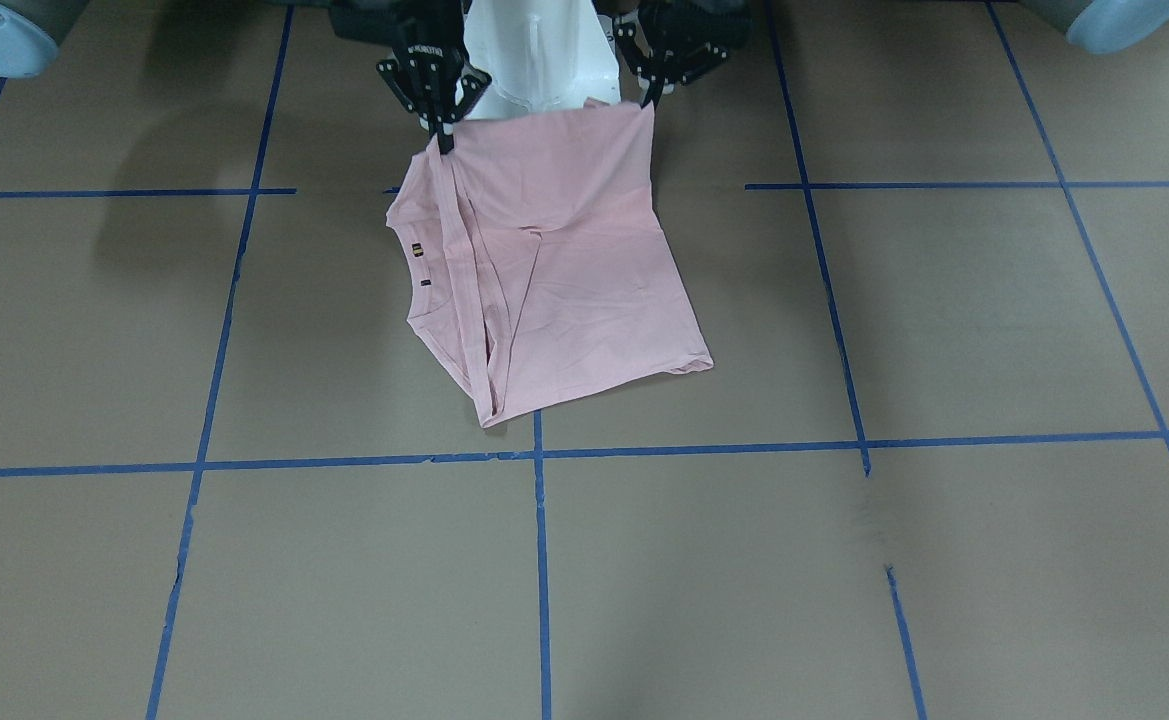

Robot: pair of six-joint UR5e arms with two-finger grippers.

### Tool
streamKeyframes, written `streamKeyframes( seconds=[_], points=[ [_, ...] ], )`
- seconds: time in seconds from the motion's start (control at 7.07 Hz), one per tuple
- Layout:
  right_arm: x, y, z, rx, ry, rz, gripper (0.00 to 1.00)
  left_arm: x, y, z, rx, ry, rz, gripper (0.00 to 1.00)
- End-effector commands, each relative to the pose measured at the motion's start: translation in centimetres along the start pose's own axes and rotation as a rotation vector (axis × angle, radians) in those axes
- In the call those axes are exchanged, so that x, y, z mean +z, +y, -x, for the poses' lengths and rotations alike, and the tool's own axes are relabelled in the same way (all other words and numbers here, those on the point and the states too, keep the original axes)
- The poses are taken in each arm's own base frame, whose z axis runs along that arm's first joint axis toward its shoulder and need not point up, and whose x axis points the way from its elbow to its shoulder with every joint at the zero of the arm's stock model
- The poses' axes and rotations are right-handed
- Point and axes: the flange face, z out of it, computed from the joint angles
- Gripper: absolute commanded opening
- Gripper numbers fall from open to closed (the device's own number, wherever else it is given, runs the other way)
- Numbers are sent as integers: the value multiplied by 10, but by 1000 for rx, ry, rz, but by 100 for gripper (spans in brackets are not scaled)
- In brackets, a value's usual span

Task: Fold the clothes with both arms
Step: 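Lift the near edge with both grippers and fold it away from the robot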

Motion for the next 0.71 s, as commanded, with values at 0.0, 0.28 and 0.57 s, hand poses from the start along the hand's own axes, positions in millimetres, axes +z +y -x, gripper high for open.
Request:
streamKeyframes(
  seconds=[0.0, 0.28, 0.57],
  points=[
    [55, -32, 31, 1, -11, -28, 0, 34, -48, 16, 21, -53, -54, 0],
    [92, -49, 57, 29, -8, -60, 0, 61, -75, 30, 29, -80, -80, 0],
    [125, -63, 81, 2, 37, -87, 0, 93, -100, 46, 7, -104, -102, 0]
  ],
)
